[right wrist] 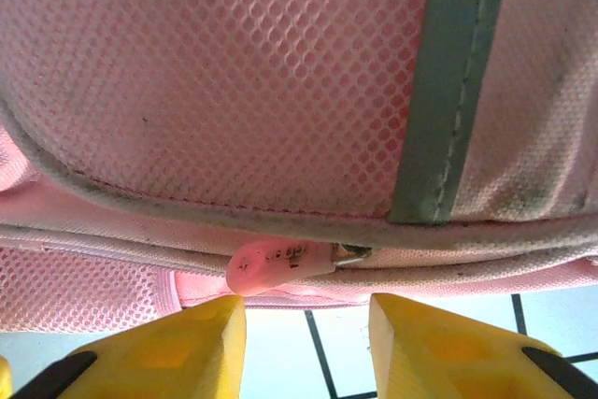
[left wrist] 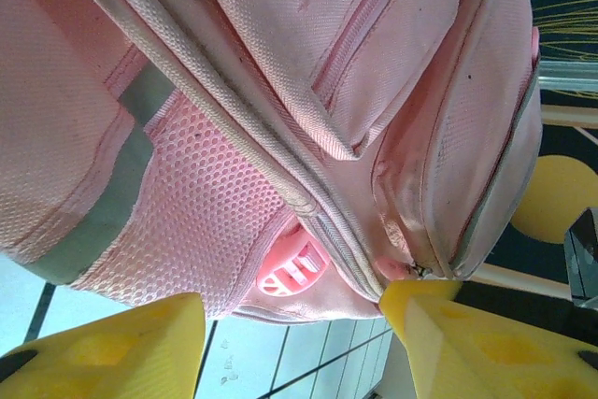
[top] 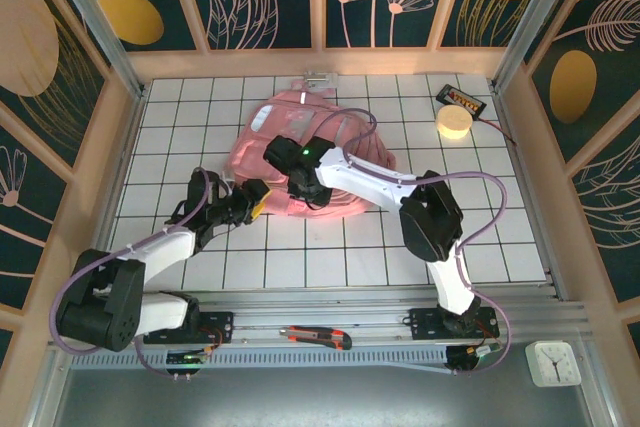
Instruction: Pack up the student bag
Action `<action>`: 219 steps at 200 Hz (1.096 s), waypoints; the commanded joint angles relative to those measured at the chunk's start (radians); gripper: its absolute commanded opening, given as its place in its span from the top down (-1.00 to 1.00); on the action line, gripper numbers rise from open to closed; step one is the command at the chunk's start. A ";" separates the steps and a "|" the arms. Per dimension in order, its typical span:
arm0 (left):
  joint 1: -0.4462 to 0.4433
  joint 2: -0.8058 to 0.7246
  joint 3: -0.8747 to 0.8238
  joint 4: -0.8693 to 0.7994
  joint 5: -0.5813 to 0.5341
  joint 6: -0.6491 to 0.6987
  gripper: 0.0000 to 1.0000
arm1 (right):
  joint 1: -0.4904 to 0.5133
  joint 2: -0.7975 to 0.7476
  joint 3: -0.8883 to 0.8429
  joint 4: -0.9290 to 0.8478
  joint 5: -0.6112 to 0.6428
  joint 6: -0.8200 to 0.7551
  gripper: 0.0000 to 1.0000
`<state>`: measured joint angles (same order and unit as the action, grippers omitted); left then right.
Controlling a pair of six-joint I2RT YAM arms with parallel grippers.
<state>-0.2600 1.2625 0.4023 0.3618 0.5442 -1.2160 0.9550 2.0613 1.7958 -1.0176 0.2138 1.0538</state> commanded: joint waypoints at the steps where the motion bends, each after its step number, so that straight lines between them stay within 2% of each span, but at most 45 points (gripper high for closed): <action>1: 0.010 -0.025 -0.033 -0.010 0.021 -0.012 -0.18 | -0.012 0.030 0.045 -0.019 0.052 0.019 0.25; 78: 0.025 -0.022 -0.039 0.001 0.037 -0.011 -0.18 | -0.027 0.032 0.038 0.005 0.033 0.012 0.29; 125: 0.035 -0.011 -0.033 0.005 0.043 -0.010 -0.18 | -0.033 0.006 0.020 0.092 -0.023 -0.008 0.00; 142: 0.038 0.000 -0.032 0.010 0.045 -0.010 -0.18 | -0.043 0.015 0.012 0.091 -0.039 -0.007 -0.03; 219: 0.043 0.048 -0.019 0.045 0.055 -0.025 -0.18 | -0.062 0.035 0.010 0.009 0.047 0.009 -0.01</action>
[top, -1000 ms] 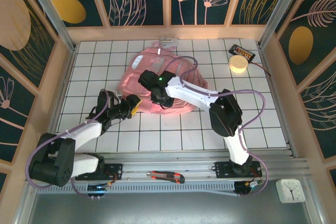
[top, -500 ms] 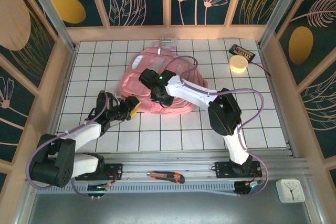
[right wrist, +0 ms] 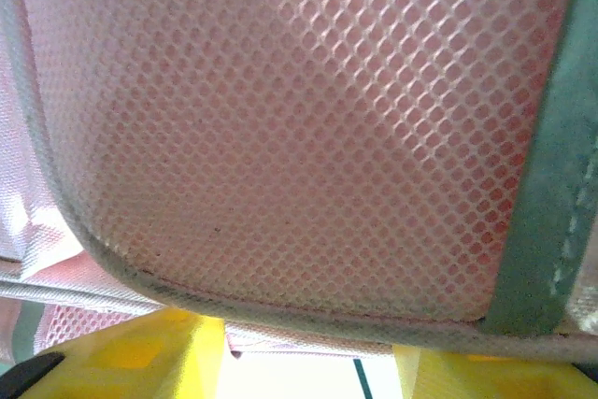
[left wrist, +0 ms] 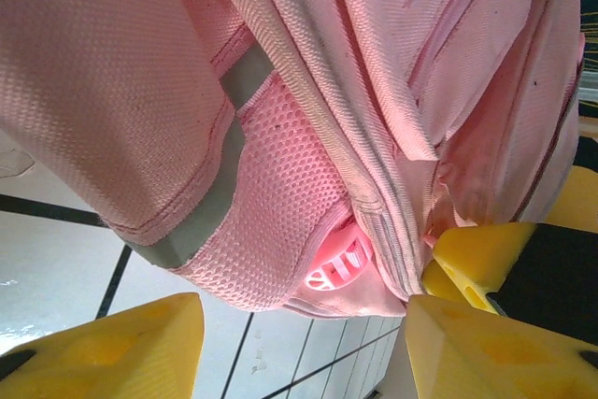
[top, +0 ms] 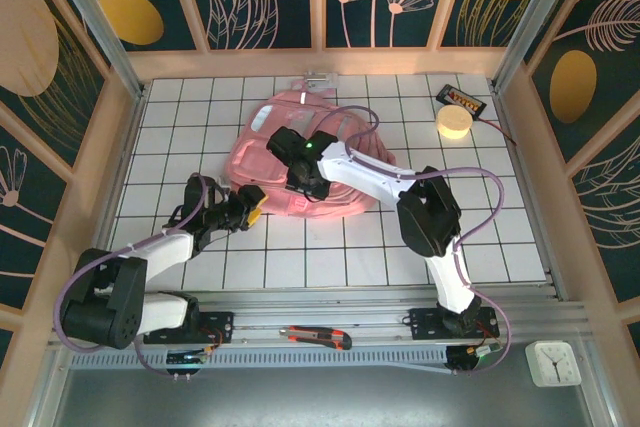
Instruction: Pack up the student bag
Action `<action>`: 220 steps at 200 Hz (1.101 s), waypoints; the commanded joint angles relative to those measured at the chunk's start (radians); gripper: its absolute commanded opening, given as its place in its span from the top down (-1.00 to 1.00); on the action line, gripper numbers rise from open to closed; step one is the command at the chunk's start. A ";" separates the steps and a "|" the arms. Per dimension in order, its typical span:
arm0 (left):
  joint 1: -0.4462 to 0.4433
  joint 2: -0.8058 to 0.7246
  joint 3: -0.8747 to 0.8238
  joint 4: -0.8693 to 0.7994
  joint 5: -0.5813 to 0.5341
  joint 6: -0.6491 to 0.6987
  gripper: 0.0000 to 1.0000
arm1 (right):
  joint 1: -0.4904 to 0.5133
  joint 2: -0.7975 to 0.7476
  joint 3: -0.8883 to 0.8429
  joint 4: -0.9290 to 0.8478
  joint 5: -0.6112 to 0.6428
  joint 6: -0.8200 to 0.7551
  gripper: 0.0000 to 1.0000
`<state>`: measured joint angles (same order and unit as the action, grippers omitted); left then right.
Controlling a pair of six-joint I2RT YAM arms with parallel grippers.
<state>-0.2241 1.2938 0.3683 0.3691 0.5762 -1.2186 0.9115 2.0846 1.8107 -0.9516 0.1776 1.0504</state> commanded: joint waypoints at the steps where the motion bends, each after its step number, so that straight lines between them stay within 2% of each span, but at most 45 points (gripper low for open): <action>1: 0.006 0.017 0.015 0.038 0.023 -0.023 -0.18 | -0.019 0.012 -0.005 -0.057 0.084 0.012 -0.01; 42: 0.008 0.028 0.017 0.049 0.018 -0.026 -0.18 | -0.020 0.009 -0.013 -0.079 0.109 -0.001 0.18; 63: 0.008 0.030 0.013 0.056 0.016 -0.033 -0.18 | -0.021 -0.003 -0.032 -0.066 0.115 -0.007 0.37; 114: 0.008 0.017 0.008 0.051 0.013 -0.038 -0.18 | -0.028 -0.006 -0.056 -0.023 0.117 -0.018 0.50; 180: 0.008 -0.004 -0.005 0.049 0.017 -0.039 -0.20 | -0.023 -0.041 -0.079 -0.017 0.110 -0.016 0.98; 220: 0.008 -0.013 0.025 0.012 0.022 0.008 -0.21 | -0.020 -0.076 -0.082 -0.066 0.079 -0.049 1.00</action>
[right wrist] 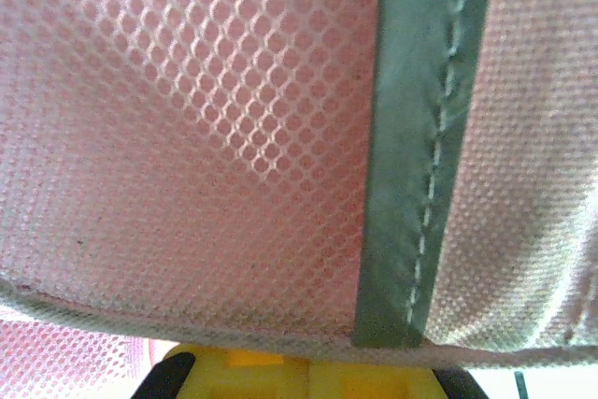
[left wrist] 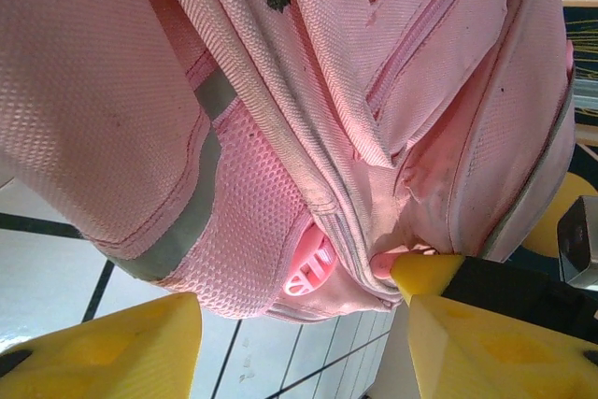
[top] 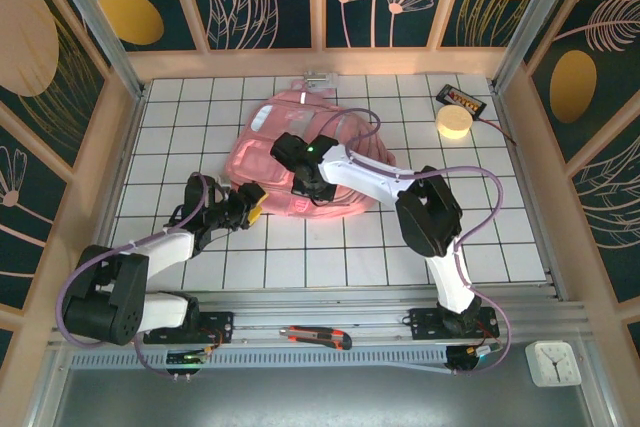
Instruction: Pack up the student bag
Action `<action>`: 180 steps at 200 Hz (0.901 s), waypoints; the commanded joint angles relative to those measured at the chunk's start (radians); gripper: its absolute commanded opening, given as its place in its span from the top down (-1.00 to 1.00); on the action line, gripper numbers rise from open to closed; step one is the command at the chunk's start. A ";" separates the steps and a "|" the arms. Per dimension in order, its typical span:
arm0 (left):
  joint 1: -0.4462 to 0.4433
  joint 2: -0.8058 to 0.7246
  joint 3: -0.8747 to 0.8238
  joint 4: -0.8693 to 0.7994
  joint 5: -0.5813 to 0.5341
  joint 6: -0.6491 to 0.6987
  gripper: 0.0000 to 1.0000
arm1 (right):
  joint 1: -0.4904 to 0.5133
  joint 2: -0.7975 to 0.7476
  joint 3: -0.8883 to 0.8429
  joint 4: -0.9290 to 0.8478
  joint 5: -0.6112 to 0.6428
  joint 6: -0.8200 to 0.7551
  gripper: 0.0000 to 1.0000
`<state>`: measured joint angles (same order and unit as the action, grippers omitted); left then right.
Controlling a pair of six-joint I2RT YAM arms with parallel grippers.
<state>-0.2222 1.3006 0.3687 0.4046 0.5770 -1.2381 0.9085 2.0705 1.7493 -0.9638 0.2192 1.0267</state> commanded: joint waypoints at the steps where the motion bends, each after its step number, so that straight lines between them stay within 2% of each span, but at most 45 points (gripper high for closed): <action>1: 0.006 -0.021 0.026 -0.023 0.022 0.028 -0.21 | -0.017 -0.062 -0.020 -0.055 0.036 -0.027 1.00; 33: -0.011 -0.015 0.043 0.000 0.022 0.014 -0.20 | -0.013 -0.085 -0.041 -0.006 -0.091 -0.101 1.00; 47: -0.035 -0.009 0.055 0.026 0.016 -0.013 -0.19 | -0.013 -0.098 -0.058 0.046 -0.175 -0.144 1.00; 87: -0.112 0.035 0.122 0.037 -0.021 -0.026 -0.14 | -0.017 -0.150 -0.140 0.119 -0.297 -0.237 1.00; 138: -0.158 0.112 0.110 0.100 -0.058 -0.063 -0.09 | -0.026 -0.144 -0.127 0.005 -0.223 -0.273 1.00; 161: -0.159 0.158 0.142 0.056 -0.081 -0.023 -0.08 | -0.035 -0.148 -0.120 -0.057 -0.163 -0.301 1.00; 180: -0.159 0.198 0.163 -0.004 -0.121 0.002 0.02 | -0.049 -0.164 -0.127 -0.085 -0.132 -0.324 1.00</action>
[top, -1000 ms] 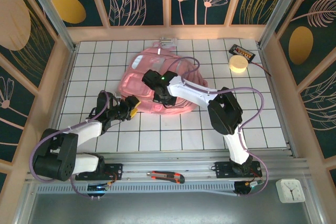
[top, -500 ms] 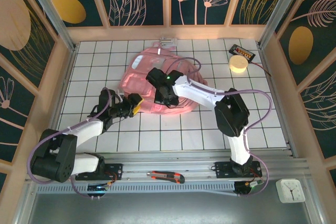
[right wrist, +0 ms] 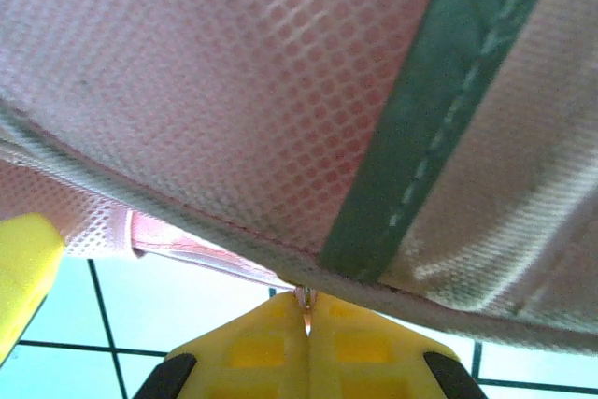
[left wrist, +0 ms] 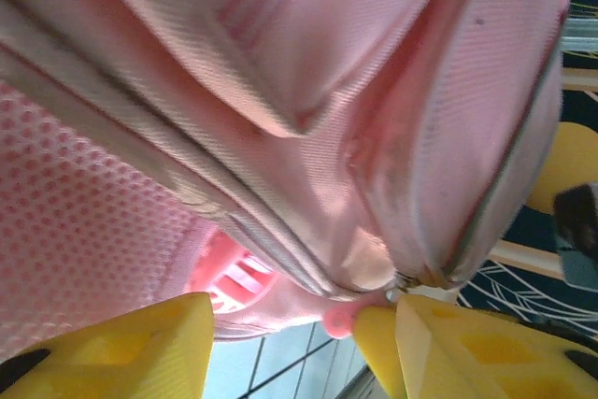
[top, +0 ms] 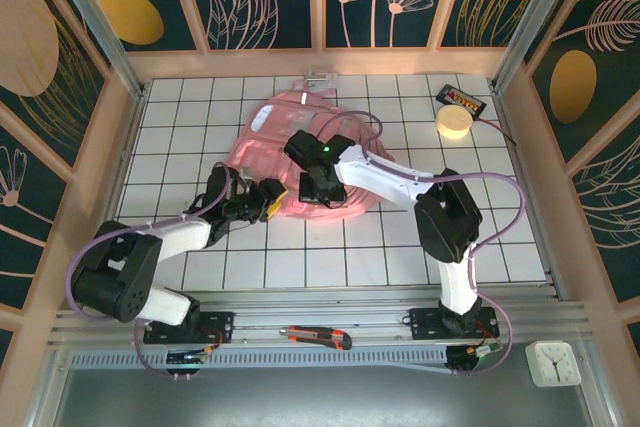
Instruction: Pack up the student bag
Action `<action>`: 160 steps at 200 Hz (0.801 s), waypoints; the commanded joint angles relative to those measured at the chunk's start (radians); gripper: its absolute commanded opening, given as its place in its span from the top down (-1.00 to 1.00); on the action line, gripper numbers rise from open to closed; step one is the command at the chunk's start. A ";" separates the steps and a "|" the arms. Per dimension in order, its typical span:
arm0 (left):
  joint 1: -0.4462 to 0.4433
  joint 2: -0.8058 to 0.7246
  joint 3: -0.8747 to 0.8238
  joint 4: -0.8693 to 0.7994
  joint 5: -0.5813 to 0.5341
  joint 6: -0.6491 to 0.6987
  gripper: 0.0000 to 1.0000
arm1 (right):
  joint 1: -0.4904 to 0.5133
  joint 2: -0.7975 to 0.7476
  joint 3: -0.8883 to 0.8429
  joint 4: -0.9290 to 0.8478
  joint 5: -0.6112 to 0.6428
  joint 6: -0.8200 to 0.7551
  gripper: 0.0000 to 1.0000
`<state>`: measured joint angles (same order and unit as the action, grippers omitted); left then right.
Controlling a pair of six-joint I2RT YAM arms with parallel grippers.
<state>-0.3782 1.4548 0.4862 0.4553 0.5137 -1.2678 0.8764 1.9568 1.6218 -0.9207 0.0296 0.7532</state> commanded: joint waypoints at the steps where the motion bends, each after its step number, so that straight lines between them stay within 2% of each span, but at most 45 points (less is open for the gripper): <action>1: -0.004 0.045 0.045 -0.058 -0.062 0.032 0.03 | -0.018 -0.052 0.000 -0.128 0.058 -0.052 1.00; 31: -0.002 0.091 0.070 -0.130 -0.163 0.061 0.18 | -0.057 -0.090 -0.044 -0.125 0.057 -0.093 1.00; 83: -0.001 0.129 0.069 -0.136 -0.204 0.057 0.20 | -0.150 -0.157 -0.137 -0.087 0.053 -0.191 1.00; 135: 0.011 0.110 0.051 -0.148 -0.217 0.057 0.20 | -0.245 -0.201 -0.141 -0.081 0.049 -0.262 1.00; 160: 0.015 0.094 0.045 -0.154 -0.215 0.071 0.19 | -0.269 -0.194 -0.136 -0.047 -0.008 -0.307 1.00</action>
<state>-0.3843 1.5627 0.5514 0.3836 0.3763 -1.2221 0.6468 1.7950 1.4895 -0.9489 0.0174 0.5079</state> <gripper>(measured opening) 0.402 0.052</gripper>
